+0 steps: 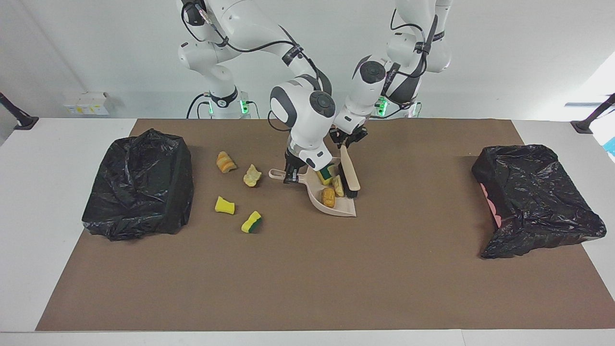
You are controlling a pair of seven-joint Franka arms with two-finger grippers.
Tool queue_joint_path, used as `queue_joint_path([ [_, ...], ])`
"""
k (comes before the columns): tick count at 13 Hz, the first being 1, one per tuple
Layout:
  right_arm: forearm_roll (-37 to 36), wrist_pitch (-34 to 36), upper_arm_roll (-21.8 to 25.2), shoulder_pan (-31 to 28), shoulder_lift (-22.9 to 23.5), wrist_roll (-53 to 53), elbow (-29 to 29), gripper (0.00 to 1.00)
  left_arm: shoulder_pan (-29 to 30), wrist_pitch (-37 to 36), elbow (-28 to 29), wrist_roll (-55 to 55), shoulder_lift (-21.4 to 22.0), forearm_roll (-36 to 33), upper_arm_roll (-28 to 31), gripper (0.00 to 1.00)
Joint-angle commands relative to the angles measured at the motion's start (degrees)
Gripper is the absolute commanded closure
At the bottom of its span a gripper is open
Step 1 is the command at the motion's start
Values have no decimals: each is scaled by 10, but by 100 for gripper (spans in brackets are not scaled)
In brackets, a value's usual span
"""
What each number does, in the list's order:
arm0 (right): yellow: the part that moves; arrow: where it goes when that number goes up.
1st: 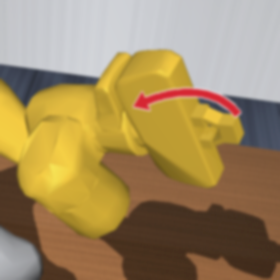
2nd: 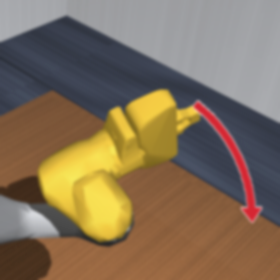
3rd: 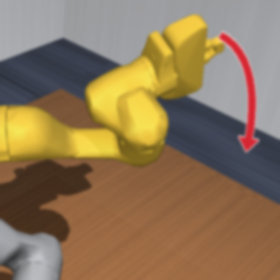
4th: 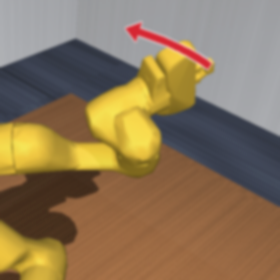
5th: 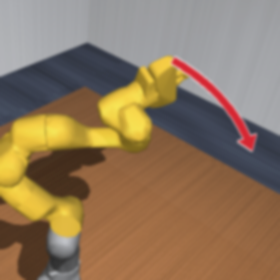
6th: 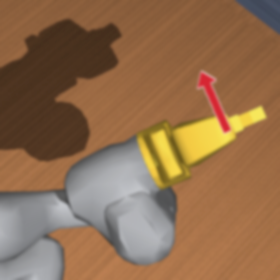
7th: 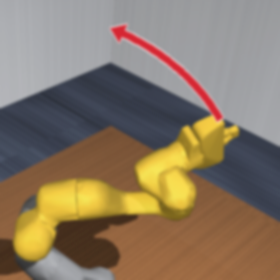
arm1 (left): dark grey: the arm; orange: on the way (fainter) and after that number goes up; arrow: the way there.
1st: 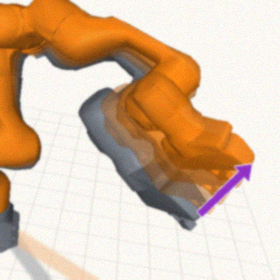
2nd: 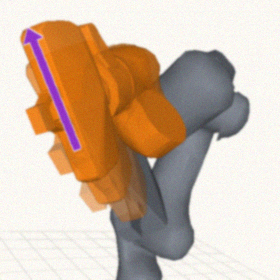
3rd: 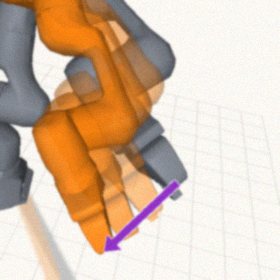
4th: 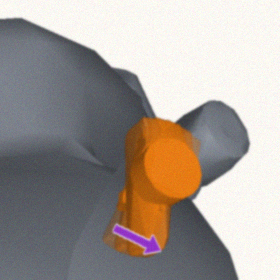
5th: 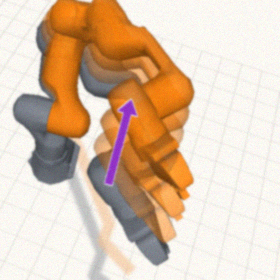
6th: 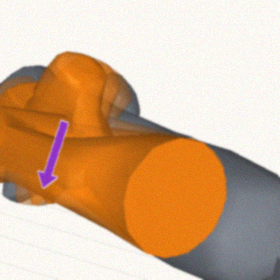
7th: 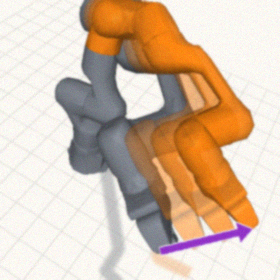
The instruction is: Sweep and dump trash in bin
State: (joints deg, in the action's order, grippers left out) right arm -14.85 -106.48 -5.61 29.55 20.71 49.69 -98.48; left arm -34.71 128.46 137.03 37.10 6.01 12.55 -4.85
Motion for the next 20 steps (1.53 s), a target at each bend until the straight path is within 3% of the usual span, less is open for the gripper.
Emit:
queue_joint_path([
  [1,8,-14,-5,-10,4,-6,-1,100,39,-44,-7,0,-1,-21,2,100],
  [5,10,-15,-5,-20,5,-10,1,100,77,-65,-7,1,-2,-47,2,100],
  [8,67,-43,-5,-63,-6,15,0,100,77,-66,-5,2,0,-48,1,100],
  [11,68,-50,-5,-92,-30,50,-2,100,67,-62,1,2,6,-52,0,100],
  [14,87,-44,-5,-131,-65,94,-17,100,14,-58,10,53,19,-52,-4,100],
  [20,122,-37,-5,-232,-173,224,-101,100,-119,-58,24,172,55,-52,-5,100],
])
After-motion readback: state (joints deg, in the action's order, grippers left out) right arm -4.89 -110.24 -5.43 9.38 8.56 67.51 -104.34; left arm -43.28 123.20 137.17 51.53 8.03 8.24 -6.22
